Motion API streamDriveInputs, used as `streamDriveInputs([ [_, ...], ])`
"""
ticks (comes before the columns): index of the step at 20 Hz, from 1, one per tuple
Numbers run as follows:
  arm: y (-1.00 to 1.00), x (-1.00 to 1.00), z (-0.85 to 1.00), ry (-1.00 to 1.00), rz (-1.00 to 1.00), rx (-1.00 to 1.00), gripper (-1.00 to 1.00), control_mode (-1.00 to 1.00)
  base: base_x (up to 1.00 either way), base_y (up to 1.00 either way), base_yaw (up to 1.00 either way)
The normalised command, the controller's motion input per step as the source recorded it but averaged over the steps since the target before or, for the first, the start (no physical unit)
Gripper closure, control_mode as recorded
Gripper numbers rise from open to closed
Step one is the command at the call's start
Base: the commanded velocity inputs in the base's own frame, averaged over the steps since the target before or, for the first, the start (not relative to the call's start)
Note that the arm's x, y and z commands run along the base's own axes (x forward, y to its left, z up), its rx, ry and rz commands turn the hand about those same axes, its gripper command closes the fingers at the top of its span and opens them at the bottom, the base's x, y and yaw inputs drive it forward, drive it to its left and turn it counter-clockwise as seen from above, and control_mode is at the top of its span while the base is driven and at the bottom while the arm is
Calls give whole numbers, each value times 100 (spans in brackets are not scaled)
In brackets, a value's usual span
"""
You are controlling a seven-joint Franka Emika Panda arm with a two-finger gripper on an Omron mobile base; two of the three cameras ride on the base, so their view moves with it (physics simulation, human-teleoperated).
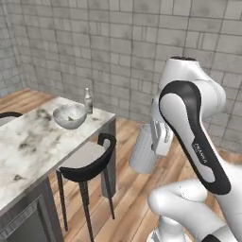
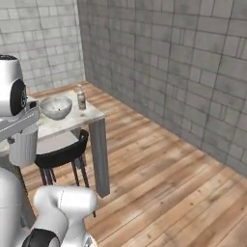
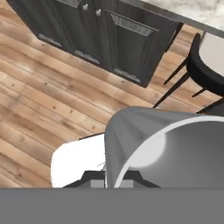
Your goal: There is a bowl on the dining counter. Grab a lemon wedge from the fridge and place it in the bowl. Then get the liquor bottle and glass cup from the cabinet and place them next to the bowl.
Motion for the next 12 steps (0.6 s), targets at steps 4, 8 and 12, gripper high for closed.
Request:
streamDriveInputs([
  [4, 0, 0, 0, 0, 0, 0, 100, 100, 100, -17, 65],
  [8, 0, 0, 0, 0, 0, 0, 100, 100, 100, -18, 65],
  [12, 0, 0, 0, 0, 0, 0, 100, 100, 98, -14, 62],
])
